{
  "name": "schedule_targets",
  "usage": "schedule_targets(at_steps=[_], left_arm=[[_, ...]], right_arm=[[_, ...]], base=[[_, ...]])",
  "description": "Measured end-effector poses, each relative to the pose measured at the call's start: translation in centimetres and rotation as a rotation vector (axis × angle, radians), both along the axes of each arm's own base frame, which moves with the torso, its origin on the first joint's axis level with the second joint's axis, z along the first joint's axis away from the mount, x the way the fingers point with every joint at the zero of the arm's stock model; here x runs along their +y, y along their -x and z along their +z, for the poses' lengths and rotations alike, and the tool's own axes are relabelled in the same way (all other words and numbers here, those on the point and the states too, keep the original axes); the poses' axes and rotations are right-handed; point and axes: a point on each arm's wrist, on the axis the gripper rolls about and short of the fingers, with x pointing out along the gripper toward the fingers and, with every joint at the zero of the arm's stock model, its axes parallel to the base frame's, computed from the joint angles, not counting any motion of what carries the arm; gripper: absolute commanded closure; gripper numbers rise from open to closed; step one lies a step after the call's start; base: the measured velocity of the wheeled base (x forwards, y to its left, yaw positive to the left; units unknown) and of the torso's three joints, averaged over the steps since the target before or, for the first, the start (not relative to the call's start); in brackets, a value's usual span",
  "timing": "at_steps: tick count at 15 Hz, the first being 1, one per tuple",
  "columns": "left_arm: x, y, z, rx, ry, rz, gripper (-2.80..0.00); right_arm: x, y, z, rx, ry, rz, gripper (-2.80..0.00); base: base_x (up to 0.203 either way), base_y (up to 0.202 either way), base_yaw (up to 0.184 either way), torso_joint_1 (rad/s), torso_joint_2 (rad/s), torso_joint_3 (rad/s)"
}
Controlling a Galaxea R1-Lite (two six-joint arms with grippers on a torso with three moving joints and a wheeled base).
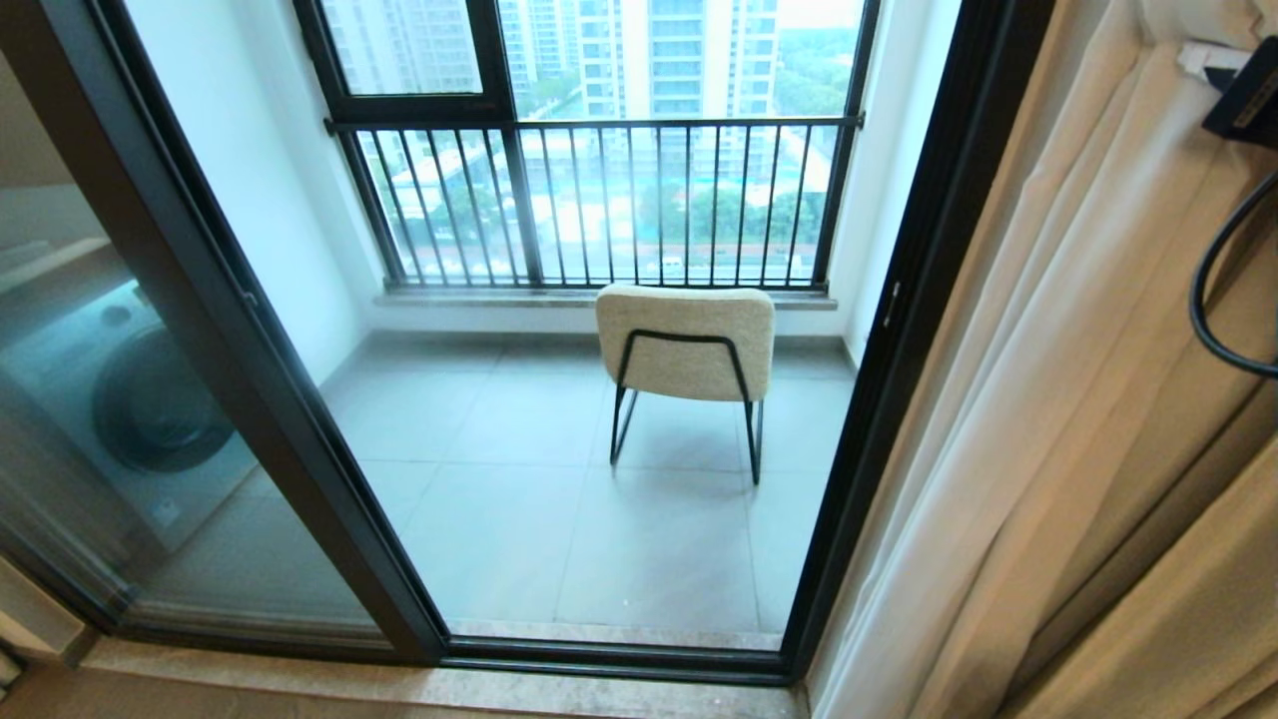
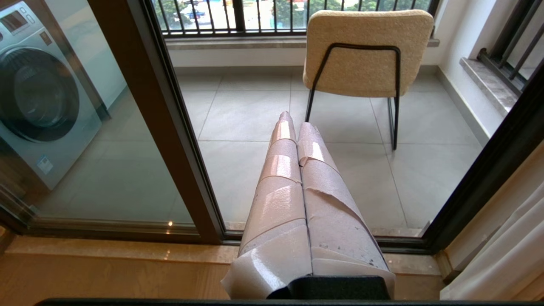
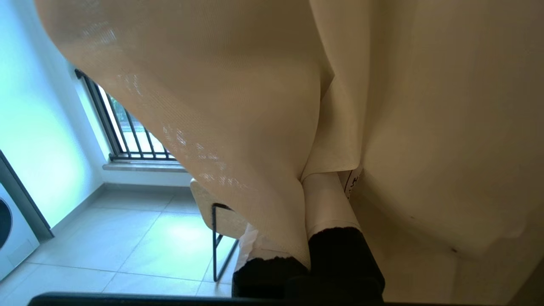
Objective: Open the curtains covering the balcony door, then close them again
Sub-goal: Close the inner curtains on both sides
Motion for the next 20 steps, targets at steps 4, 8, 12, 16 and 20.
schedule_targets(at_steps=[4, 8, 12, 16, 20], left_arm=[[0.0, 0.0, 0.0, 0.000, 0.000, 0.000, 0.00], [0.0, 0.0, 0.0, 0.000, 0.000, 0.000, 0.00], [0.0, 0.0, 0.0, 0.000, 0.000, 0.000, 0.00], [0.0, 0.0, 0.0, 0.000, 0.000, 0.000, 0.00], [0.0, 0.0, 0.0, 0.000, 0.000, 0.000, 0.00]], right_arm=[[0.0, 0.7, -0.1, -0.003, 0.003, -0.001, 0.00], [0.1, 1.6, -0.4, 0.003, 0.006, -0.002, 0.00], [0.1, 2.1, -0.5, 0.000, 0.006, -0.003, 0.00], [0.0, 2.1, -0.5, 0.002, 0.007, -0.007, 0.00], [0.0, 2.0, -0.4, -0.003, 0.009, -0.010, 0.00]], base=[[0.000, 0.000, 0.000, 0.000, 0.00, 0.000], [0.000, 0.000, 0.000, 0.000, 0.00, 0.000], [0.000, 0.000, 0.000, 0.000, 0.00, 0.000], [0.000, 0.000, 0.000, 0.000, 0.00, 0.000], [0.000, 0.000, 0.000, 0.000, 0.00, 0.000]])
